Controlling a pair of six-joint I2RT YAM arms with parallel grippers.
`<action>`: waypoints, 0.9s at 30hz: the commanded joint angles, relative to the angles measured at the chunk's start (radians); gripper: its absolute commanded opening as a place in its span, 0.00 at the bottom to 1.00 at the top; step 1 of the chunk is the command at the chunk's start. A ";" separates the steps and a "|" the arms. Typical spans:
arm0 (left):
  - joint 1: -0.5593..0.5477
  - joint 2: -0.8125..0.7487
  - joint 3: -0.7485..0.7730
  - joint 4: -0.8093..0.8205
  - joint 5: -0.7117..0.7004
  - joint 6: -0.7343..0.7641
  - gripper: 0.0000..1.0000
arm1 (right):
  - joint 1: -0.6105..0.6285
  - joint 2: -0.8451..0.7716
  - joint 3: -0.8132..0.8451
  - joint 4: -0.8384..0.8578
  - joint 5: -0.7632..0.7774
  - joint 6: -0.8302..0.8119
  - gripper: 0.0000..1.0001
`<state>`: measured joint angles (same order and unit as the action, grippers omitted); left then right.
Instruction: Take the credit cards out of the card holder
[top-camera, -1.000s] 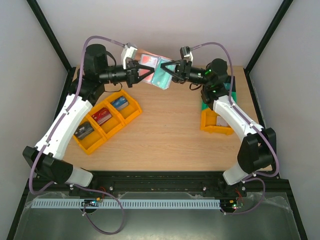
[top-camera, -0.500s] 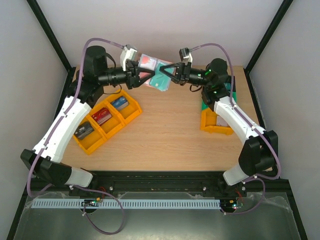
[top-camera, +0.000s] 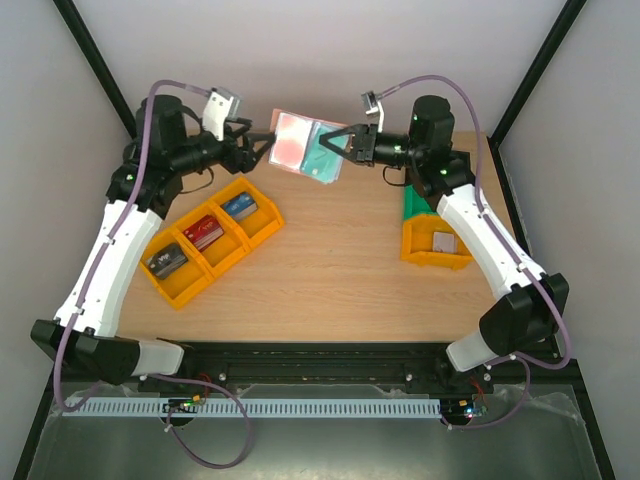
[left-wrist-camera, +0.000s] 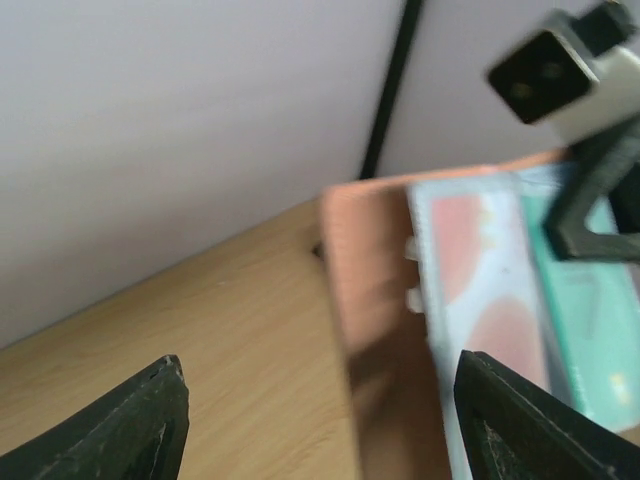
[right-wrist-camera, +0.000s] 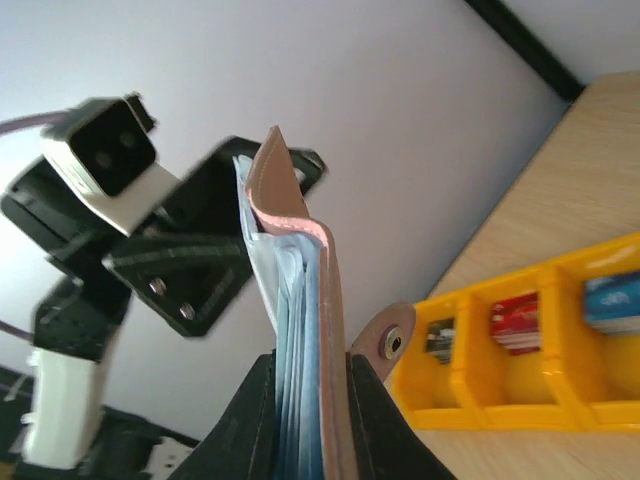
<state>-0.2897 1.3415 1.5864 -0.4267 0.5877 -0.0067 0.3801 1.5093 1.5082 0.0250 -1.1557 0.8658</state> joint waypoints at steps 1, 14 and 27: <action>0.051 -0.020 -0.021 0.000 -0.027 0.054 0.73 | 0.000 -0.014 0.017 -0.199 0.127 -0.222 0.02; 0.006 -0.191 -0.398 0.179 0.233 -0.067 0.72 | 0.035 -0.044 -0.205 -0.162 0.631 -0.413 0.02; -0.068 -0.678 -0.850 0.222 0.196 -0.425 0.70 | 0.054 -0.370 -0.495 -0.116 0.572 -0.249 0.02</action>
<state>-0.3550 0.7010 0.7341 -0.1925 0.7795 -0.3149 0.4263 1.2289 1.1133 -0.2131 -0.4015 0.5316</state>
